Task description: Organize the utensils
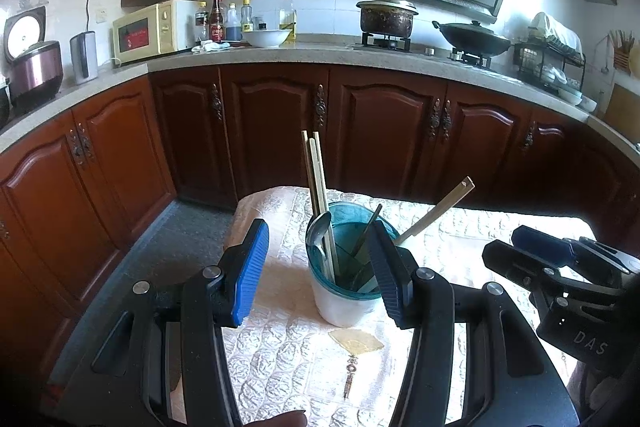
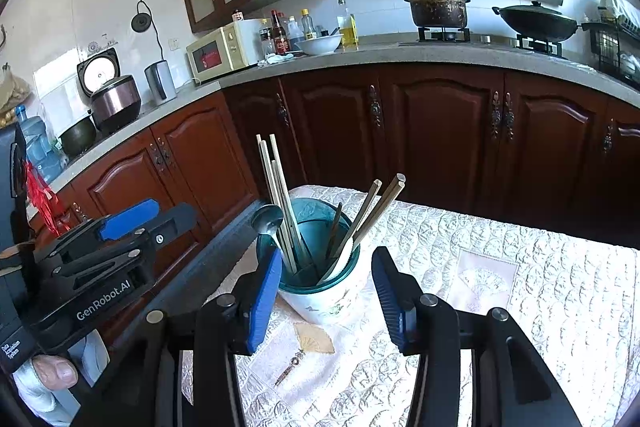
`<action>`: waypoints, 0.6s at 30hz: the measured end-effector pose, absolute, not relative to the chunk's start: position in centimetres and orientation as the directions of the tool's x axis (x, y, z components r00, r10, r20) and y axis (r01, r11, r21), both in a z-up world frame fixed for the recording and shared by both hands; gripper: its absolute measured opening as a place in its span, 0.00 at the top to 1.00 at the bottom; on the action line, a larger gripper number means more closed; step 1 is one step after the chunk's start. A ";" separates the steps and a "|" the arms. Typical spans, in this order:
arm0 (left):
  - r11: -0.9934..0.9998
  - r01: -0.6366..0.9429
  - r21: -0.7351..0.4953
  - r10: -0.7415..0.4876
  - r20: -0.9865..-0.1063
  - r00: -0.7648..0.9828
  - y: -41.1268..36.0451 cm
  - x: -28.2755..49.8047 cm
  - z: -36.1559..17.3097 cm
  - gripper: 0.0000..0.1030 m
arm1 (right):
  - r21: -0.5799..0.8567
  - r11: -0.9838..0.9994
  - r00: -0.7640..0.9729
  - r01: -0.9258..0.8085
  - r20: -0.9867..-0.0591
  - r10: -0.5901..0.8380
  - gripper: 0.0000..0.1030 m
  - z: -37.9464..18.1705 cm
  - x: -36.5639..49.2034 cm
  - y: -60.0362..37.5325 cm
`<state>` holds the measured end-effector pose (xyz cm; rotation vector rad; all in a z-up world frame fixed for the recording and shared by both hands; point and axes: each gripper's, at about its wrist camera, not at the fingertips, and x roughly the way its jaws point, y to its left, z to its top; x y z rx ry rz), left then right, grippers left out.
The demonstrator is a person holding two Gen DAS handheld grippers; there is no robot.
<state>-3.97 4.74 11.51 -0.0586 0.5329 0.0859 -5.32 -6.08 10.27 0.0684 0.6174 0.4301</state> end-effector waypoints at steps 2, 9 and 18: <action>0.994 -0.100 -0.032 0.069 -0.509 0.858 4.7 -4.1 11.5 0.51 | 0.187 0.909 0.730 -0.372 -0.546 0.411 0.56 10.2 -5.3 -6.0; 0.994 -0.104 -0.029 0.075 -0.507 0.859 4.9 -4.1 11.4 0.51 | 0.184 0.908 0.728 -0.375 -0.548 0.412 0.56 10.2 -5.4 -5.7; 0.993 -0.112 -0.025 0.084 -0.506 0.858 5.0 -4.2 11.4 0.51 | 0.183 0.910 0.726 -0.373 -0.553 0.409 0.56 9.9 -5.2 -5.6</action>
